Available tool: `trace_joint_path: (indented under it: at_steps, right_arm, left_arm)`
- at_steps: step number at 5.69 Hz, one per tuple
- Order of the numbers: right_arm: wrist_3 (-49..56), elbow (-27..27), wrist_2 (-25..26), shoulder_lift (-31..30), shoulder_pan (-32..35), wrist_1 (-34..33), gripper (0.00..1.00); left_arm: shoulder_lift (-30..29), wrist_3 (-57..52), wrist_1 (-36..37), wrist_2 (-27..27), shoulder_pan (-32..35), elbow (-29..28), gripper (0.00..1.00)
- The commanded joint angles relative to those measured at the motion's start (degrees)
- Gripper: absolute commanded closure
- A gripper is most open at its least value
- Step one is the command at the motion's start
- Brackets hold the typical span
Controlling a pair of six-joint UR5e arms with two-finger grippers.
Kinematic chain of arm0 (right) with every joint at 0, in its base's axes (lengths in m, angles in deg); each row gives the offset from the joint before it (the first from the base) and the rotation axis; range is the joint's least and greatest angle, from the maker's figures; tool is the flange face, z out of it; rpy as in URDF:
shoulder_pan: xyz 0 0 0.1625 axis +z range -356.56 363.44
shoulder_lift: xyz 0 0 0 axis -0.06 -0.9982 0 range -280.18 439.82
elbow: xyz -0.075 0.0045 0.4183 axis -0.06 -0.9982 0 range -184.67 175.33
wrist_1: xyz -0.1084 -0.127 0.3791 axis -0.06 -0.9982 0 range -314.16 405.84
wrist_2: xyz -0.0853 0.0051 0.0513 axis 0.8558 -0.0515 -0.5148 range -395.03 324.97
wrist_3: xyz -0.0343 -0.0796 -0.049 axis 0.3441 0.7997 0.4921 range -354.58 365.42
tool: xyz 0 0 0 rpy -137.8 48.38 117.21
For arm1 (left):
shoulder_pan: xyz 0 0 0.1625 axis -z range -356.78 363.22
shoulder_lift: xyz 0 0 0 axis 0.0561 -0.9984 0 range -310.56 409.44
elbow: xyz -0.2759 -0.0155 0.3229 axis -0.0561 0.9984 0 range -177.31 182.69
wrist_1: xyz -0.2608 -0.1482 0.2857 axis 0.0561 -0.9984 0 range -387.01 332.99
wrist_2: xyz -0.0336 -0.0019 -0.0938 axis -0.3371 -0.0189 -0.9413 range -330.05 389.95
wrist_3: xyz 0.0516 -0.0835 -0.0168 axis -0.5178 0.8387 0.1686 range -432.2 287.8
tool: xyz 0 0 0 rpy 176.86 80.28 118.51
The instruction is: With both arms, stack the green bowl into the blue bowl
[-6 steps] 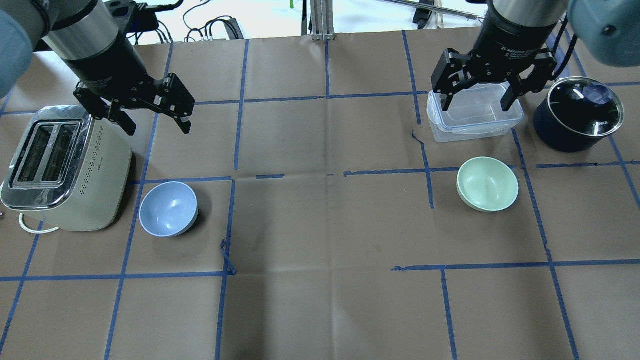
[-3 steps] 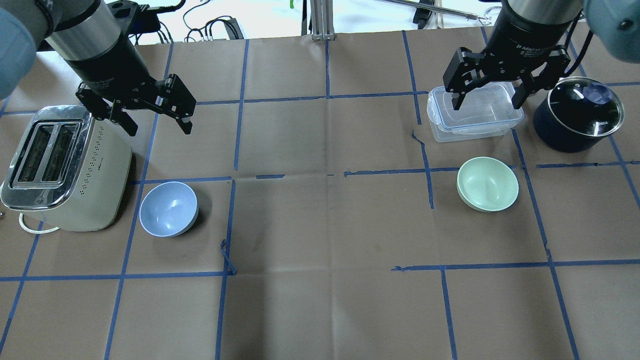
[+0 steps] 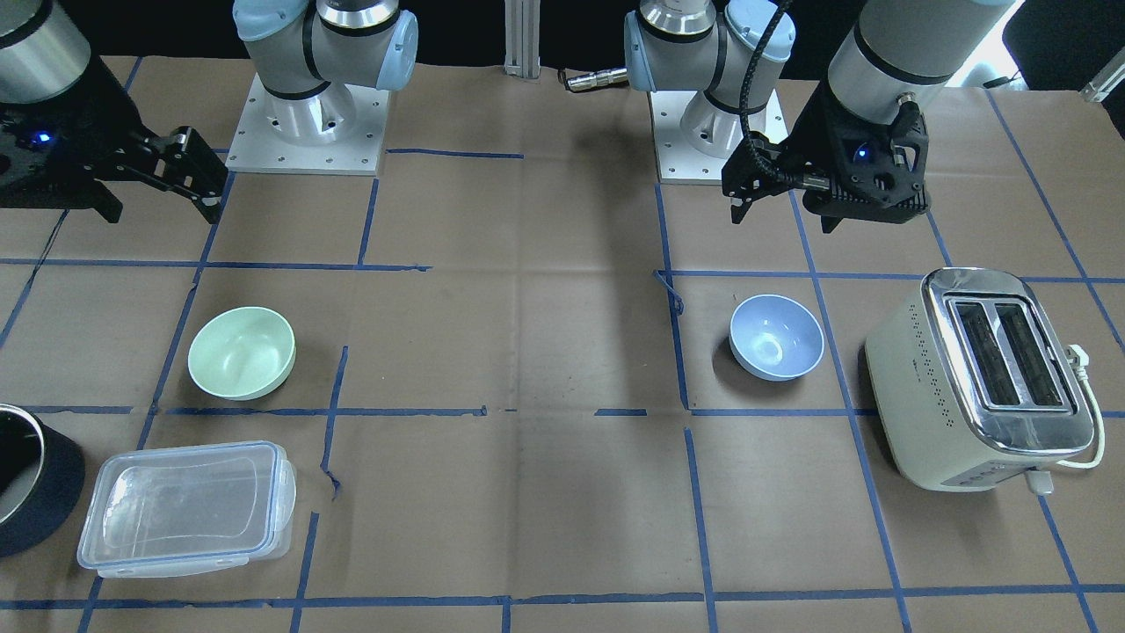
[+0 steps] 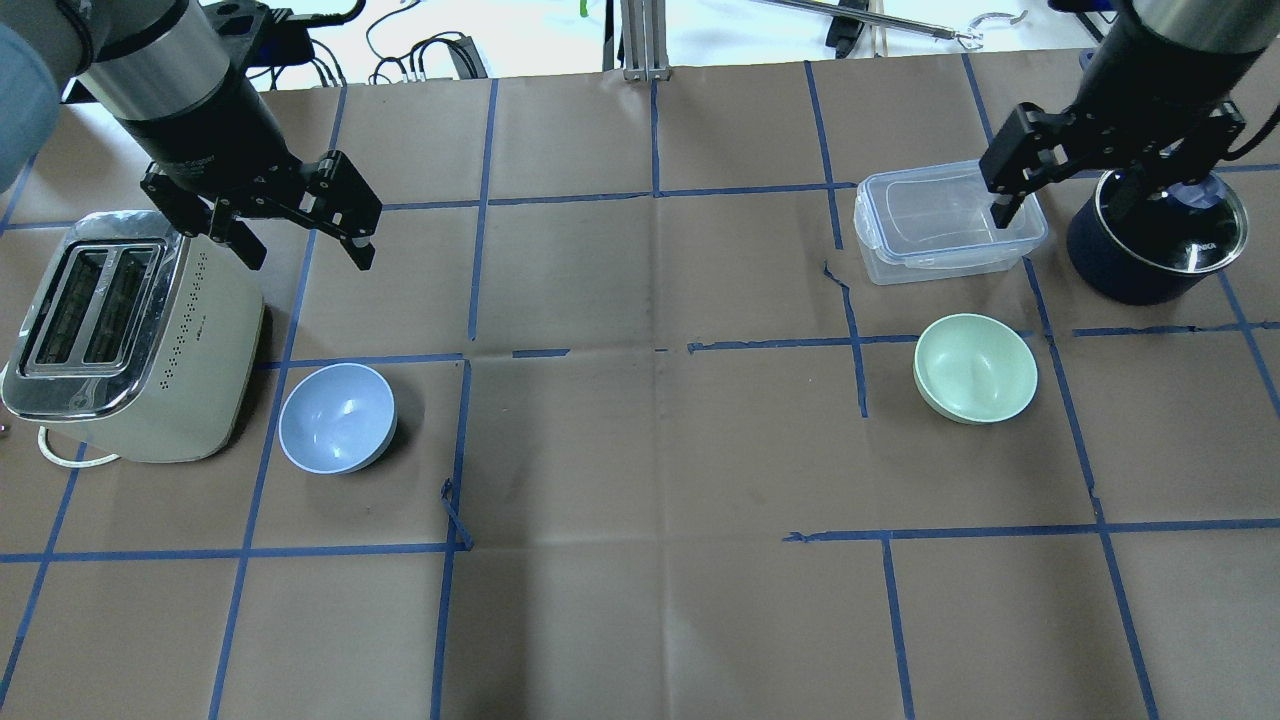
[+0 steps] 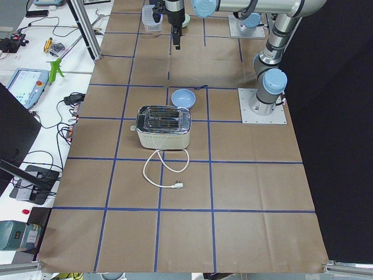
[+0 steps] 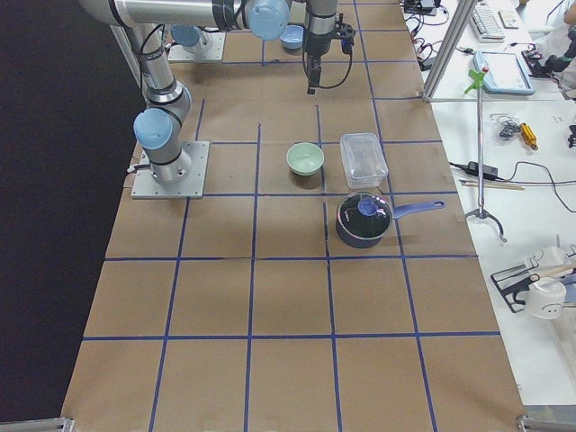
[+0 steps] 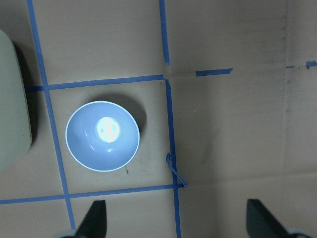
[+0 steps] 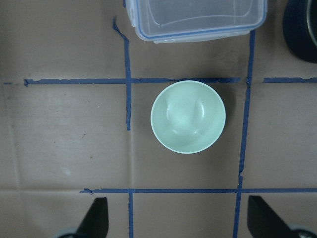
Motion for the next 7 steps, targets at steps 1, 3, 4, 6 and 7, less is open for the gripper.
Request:
trace_joint_path:
  at_steps: [1, 3, 4, 6, 7]
  right_arm:
    - [11.0, 4.6, 0.1, -3.0, -10.1, -0.2, 0.00]
    - [15.6, 6.9, 0.1, -3.5, -15.6, -0.7, 0.00]
    - [14.1, 8.2, 0.0, -3.8, -15.5, -0.9, 0.00]
    - [10.8, 10.2, 1.3, -3.0, -14.3, -4.7, 0.00]
    - [7.3, 15.1, 1.7, -2.3, -12.4, -11.8, 0.00]
  left_arm:
    - [0.2, -1.7, 0.0, 0.3, -0.8, -0.3, 0.02]
    - [-1.5, -3.4, 2.5, -0.3, -3.5, 0.3, 0.02]
    - [-2.9, -3.7, 3.2, 0.1, -4.0, 1.3, 0.02]
    - [-5.8, -6.1, 12.4, 0.1, -6.7, 7.3, 0.02]
    - [-6.6, -6.3, 20.4, 0.1, -7.4, 13.6, 0.02]
